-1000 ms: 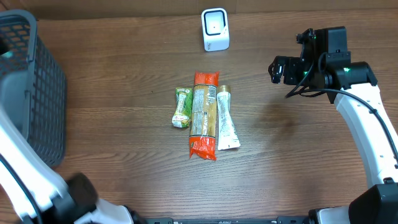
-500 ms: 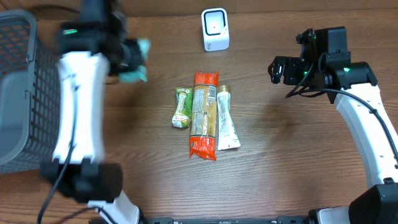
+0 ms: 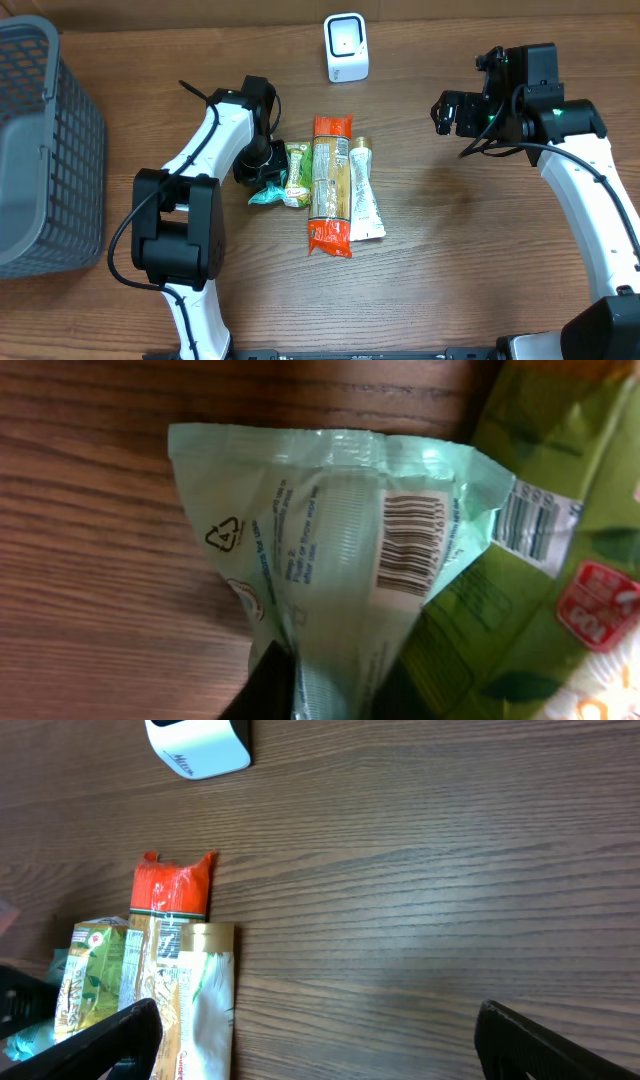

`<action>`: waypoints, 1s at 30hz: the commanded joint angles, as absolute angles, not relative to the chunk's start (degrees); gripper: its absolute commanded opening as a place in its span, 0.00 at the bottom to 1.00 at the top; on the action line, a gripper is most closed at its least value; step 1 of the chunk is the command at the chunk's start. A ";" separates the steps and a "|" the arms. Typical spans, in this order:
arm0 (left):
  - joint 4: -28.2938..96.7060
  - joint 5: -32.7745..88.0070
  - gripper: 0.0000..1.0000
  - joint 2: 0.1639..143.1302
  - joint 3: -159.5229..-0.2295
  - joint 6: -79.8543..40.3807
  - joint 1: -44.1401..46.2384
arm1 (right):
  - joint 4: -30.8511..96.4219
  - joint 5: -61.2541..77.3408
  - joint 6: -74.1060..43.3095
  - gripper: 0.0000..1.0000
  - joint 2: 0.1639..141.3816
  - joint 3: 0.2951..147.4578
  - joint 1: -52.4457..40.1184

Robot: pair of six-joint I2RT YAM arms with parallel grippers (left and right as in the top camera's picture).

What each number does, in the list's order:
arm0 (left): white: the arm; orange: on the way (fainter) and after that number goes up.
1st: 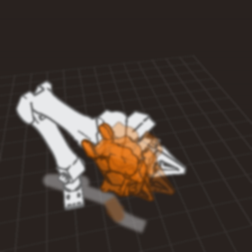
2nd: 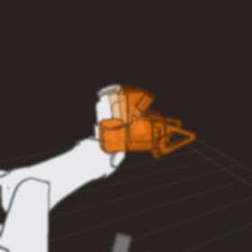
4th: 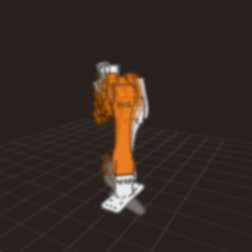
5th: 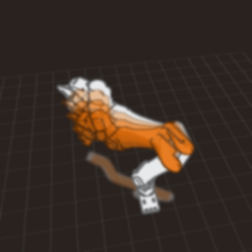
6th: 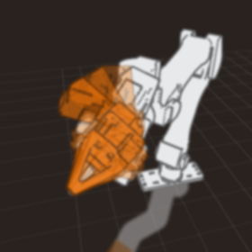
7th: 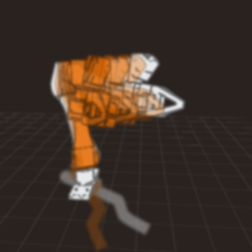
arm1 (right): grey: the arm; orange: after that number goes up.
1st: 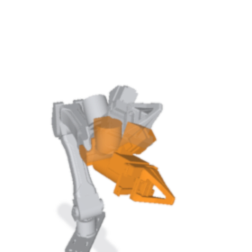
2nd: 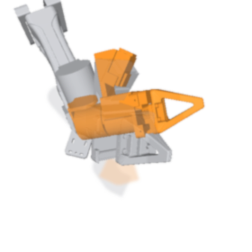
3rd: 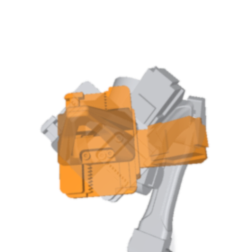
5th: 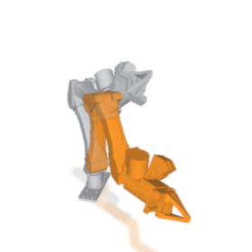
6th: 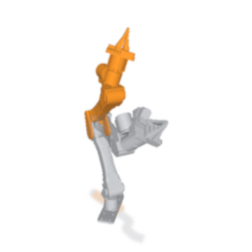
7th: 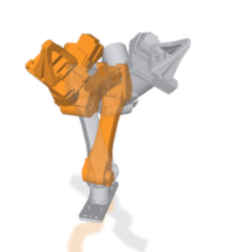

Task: Scan the item barcode
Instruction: 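Place the mint-green pouch left of the green packet and release, then lift the left gripper away from the items toward the basket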

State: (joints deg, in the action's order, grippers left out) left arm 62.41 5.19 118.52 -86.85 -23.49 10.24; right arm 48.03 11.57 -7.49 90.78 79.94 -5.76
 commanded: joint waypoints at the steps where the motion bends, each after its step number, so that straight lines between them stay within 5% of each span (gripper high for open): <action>1: 62.35 5.80 0.59 118.39 -86.15 -24.86 10.13 | 47.86 11.66 -7.66 1.00 90.59 81.38 -6.04; 2: 62.74 5.80 0.68 118.39 -86.67 -24.86 10.13 | 47.86 11.66 -7.66 1.00 90.59 81.38 -6.04; 5: 65.43 5.76 0.75 118.39 -90.11 -24.21 10.11 | 47.88 11.66 -7.66 1.00 90.59 81.38 -6.04; 20: 82.39 0.95 0.76 111.20 -132.90 -19.03 10.17 | 50.11 11.66 -7.66 1.00 90.59 81.38 -6.04; 30: 84.29 0.32 0.90 100.51 -137.58 -15.90 10.13 | 50.48 11.66 -7.66 1.00 90.59 81.38 -6.04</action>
